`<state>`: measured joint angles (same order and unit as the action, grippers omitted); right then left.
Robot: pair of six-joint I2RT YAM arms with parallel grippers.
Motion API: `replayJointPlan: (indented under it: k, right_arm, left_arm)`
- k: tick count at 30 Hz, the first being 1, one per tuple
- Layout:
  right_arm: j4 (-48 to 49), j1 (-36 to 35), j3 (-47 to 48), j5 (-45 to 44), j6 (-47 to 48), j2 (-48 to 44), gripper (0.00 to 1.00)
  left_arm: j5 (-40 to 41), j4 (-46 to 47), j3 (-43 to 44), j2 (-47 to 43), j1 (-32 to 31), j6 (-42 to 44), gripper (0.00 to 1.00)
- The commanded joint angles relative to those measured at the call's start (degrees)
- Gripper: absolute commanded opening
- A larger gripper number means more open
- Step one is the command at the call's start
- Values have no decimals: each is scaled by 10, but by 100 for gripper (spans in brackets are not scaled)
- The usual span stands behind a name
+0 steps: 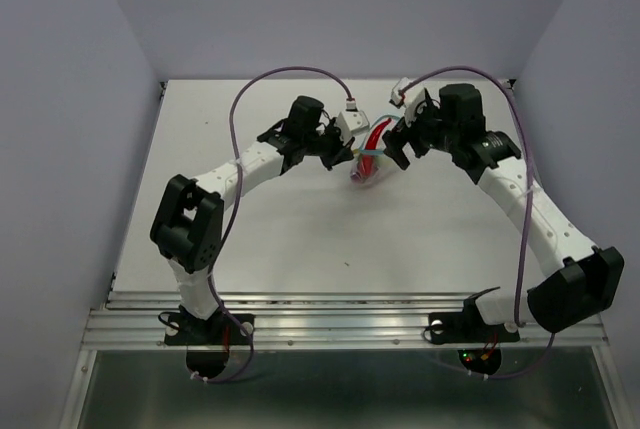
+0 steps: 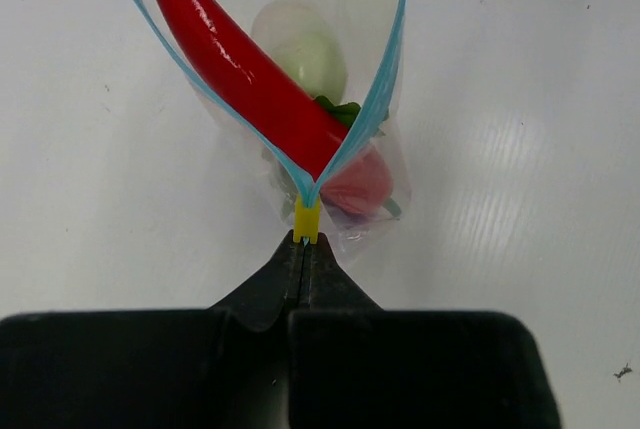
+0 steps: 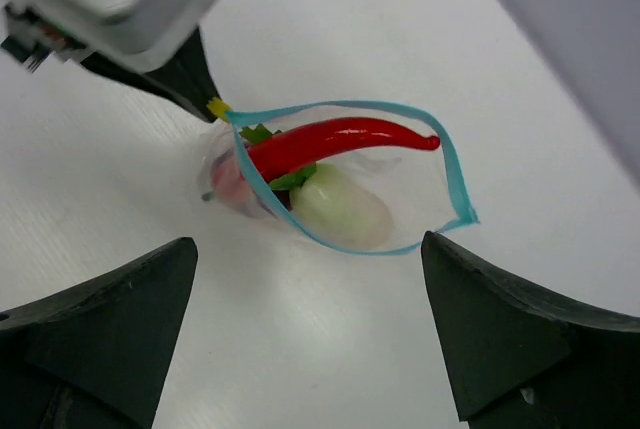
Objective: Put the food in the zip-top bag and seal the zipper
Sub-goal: Adjust the zipper food storage bag at the center of the board.
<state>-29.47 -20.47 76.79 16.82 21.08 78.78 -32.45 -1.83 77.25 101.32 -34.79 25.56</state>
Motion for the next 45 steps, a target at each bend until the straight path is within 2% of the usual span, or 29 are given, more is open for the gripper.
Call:
replayJointPlan:
  k: [1, 8, 13, 21, 22, 27, 30, 34, 41, 45]
  right_arm:
    - [38, 9, -37, 114, 273, -42, 100]
    - [-1, 14, -83, 193, 446, -51, 99]
    - [1, 14, -75, 277, 468, -25, 94]
    - [0, 14, -63, 355, 541, 33, 87]
    - [0, 14, -61, 360, 552, 41, 84]
    - [8, 14, -47, 382, 549, 73, 72]
    - [44, 14, -59, 390, 529, 82, 67]
    - [145, 14, -90, 378, 486, 81, 63]
    - [194, 14, -88, 373, 451, 109, 62]
    - [195, 14, -76, 371, 447, 128, 58]
  left_arm:
    - [-76, -34, 58, 12, 10, 34, 0]
    - [-86, -49, 66, 17, 12, 53, 0]
    - [-100, -51, 69, 13, 12, 52, 0]
    - [-95, -43, 66, 8, 12, 38, 0]
    - [-90, -44, 70, 11, 11, 34, 0]
    - [-89, -43, 74, 14, 11, 32, 0]
    - [-91, -42, 75, 14, 12, 33, 0]
    - [-94, -42, 71, 11, 11, 35, 0]
    - [-94, -37, 62, 7, 11, 40, 0]
    - [-96, -36, 62, 4, 11, 43, 0]
